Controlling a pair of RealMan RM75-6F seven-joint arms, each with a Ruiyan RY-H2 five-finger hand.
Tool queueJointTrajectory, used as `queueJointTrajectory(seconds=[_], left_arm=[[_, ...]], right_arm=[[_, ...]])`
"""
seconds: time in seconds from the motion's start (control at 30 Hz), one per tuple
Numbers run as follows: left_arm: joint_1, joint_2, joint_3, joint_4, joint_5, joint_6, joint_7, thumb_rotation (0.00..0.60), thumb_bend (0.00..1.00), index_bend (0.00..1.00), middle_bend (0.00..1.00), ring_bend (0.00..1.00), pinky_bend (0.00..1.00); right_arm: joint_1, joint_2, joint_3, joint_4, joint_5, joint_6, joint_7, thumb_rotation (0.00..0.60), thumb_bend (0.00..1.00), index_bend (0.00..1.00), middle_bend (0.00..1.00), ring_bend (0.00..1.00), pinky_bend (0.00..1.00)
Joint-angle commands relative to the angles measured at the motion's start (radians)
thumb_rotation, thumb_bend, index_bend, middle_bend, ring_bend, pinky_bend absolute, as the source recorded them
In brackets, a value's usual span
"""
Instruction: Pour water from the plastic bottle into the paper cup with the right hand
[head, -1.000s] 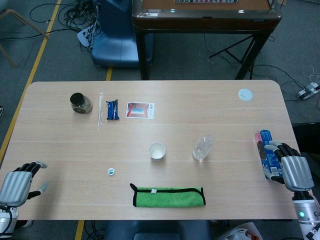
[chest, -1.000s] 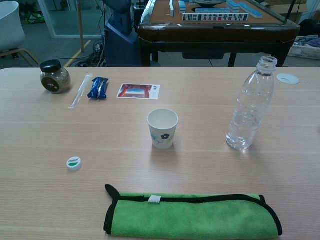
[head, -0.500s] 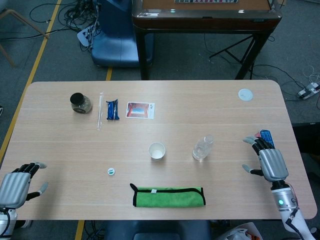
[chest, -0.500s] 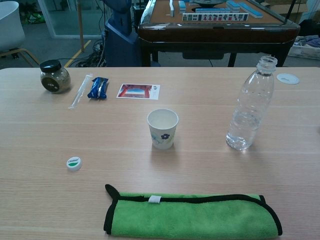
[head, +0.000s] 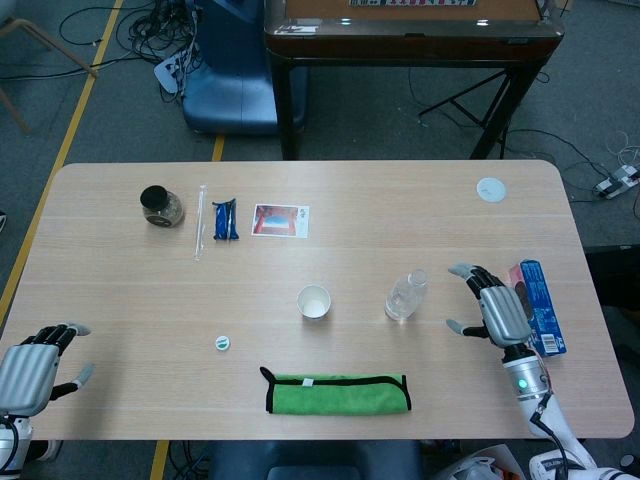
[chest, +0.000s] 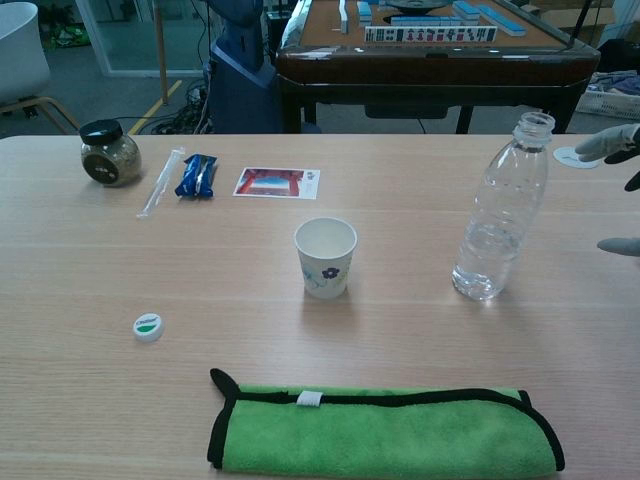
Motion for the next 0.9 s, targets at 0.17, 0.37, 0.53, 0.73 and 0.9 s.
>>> queueJointTrajectory(seconds=[0.17,0.37,0.53,0.73,0.9], left_arm=[[0.002,0.002,-0.003,-0.002,-0.003,0.003,-0.005,0.600,0.23,0.34,0.33,0.32,0.50],[0.002,0.005,-0.004,-0.004,-0.005,0.002,-0.013,0.600,0.23,0.34,0.33,0.32,0.50],[0.003,0.006,-0.005,-0.002,-0.009,-0.002,-0.019,0.600,0.23,0.34,0.33,0.32,0.50],[0.001,0.004,-0.003,0.003,-0.008,-0.008,-0.023,0.600,0.23,0.34,0.33,0.32,0.50],[0.001,0.006,-0.004,0.004,-0.010,-0.009,-0.029,0.600,0.23,0.34,0.33,0.32,0.50]], right_arm=[[0.046,-0.065,0.016,0.062,0.010,-0.041,0.160,0.600,0.10,0.19,0.19,0.16,0.31],[0.079,-0.114,0.023,0.114,0.020,-0.064,0.157,0.600,0.10,0.19,0.19,0.16,0.31],[0.105,-0.161,0.023,0.177,0.026,-0.088,0.168,0.600,0.10,0.19,0.19,0.16,0.31],[0.135,-0.211,0.015,0.254,0.009,-0.095,0.186,0.600,0.10,0.19,0.19,0.16,0.31],[0.153,-0.236,-0.002,0.301,-0.017,-0.095,0.248,0.600,0.10,0.19,0.19,0.16,0.31]])
